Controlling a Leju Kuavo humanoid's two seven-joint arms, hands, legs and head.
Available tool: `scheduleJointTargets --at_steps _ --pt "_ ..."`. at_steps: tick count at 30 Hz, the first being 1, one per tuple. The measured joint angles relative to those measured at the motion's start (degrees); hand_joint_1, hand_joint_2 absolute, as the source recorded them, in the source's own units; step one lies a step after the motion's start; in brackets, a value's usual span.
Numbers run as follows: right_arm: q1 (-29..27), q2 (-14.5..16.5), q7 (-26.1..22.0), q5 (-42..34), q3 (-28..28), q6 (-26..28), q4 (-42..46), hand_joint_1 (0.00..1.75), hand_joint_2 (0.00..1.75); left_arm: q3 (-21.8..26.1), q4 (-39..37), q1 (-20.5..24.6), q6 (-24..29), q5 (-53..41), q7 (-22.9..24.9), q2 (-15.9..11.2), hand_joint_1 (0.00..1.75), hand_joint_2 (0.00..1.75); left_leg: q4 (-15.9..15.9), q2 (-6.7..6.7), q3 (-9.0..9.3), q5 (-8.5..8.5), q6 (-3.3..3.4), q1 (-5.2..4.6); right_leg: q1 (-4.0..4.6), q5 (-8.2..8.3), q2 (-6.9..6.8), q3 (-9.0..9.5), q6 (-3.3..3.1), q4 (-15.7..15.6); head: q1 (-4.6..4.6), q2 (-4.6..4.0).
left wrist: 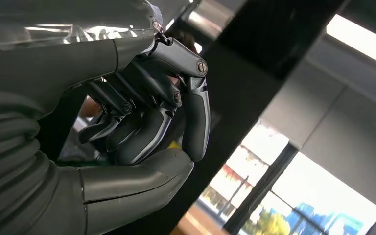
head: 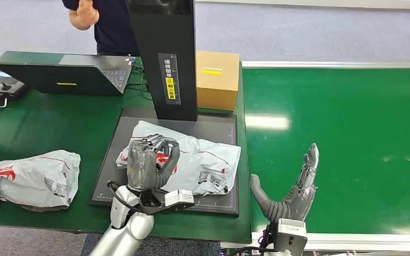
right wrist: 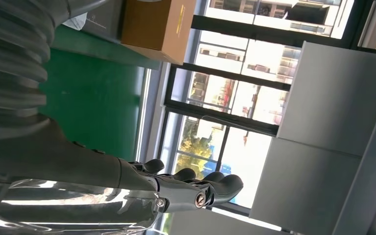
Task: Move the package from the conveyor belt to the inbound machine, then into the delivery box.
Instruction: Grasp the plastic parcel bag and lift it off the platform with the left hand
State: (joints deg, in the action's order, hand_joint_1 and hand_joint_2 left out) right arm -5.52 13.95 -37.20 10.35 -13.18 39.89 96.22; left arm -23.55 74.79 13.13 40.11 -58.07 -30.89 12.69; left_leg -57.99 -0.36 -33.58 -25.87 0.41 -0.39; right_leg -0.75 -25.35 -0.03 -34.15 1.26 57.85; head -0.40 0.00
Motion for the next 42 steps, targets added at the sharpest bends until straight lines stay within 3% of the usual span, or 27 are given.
scheduleJointTargets --at_steps 2,3,6,10,19,30,35,42 --pt "0.3 0.0 0.0 0.0 0.0 0.0 -0.3 0.0 1.75 1.8 2.0 -0.4 0.0 0.5 -0.6 0.4 0.23 1.75 0.0 0.0 0.01 0.0 0.0 0.0 0.0 0.0 0.0 0.01 0.0 0.0 -0.01 0.0" --pt "0.4 0.0 0.0 -0.1 -0.1 0.0 -0.5 0.0 1.75 2.4 2.6 -0.6 0.0 0.5 -0.4 0.5 0.0 1.75 0.0 -0.01 0.01 0.0 0.0 0.0 0.0 0.0 0.0 0.01 0.0 0.0 -0.01 0.0" --pt "0.6 0.1 0.0 -0.2 -0.3 0.0 -0.8 0.0 1.75 3.3 3.3 -1.0 -1.7 0.3 1.6 0.4 0.0 1.75 0.0 -0.01 0.02 0.01 0.0 0.0 0.0 0.0 -0.01 0.01 0.0 0.0 -0.01 0.0" --pt "0.8 0.1 0.0 -0.4 -0.4 0.0 -1.2 0.0 1.75 2.7 2.3 -0.8 -9.8 -3.8 7.0 -0.2 0.0 1.75 0.0 -0.01 0.02 0.01 0.0 0.0 -0.01 0.0 -0.01 0.01 0.0 0.0 -0.01 0.0" --pt "0.8 0.1 0.0 -1.2 -0.2 0.0 -1.3 0.0 1.75 -1.4 -10.6 4.6 -20.9 -8.5 10.2 -1.5 0.0 1.75 0.0 0.0 0.01 0.01 0.0 0.0 0.0 0.01 0.0 -0.03 0.0 0.0 0.0 0.0" --pt "0.8 0.1 0.0 1.1 3.1 0.0 -0.2 0.0 1.75 -6.1 -28.7 17.9 -25.2 -9.4 9.3 0.7 0.0 1.75 -0.1 0.0 -0.01 0.04 0.02 -0.01 -0.01 0.06 0.01 -0.02 0.02 0.0 -0.01 0.0" --pt "0.4 0.2 0.0 1.2 3.6 0.0 0.5 0.0 1.75 -7.4 -33.8 21.0 -26.1 -8.5 8.9 1.2 0.0 1.75 0.0 0.01 -0.01 0.04 0.02 -0.01 0.0 0.06 0.01 -0.03 0.02 0.0 -0.01 0.0" --pt "-0.2 0.1 0.0 -0.8 3.7 0.0 1.2 0.0 1.75 -9.5 -39.9 24.2 -30.4 -9.6 12.2 2.1 0.02 1.75 0.0 0.0 0.03 0.05 0.02 0.0 0.0 0.06 0.01 0.0 0.02 0.0 -0.01 0.0"
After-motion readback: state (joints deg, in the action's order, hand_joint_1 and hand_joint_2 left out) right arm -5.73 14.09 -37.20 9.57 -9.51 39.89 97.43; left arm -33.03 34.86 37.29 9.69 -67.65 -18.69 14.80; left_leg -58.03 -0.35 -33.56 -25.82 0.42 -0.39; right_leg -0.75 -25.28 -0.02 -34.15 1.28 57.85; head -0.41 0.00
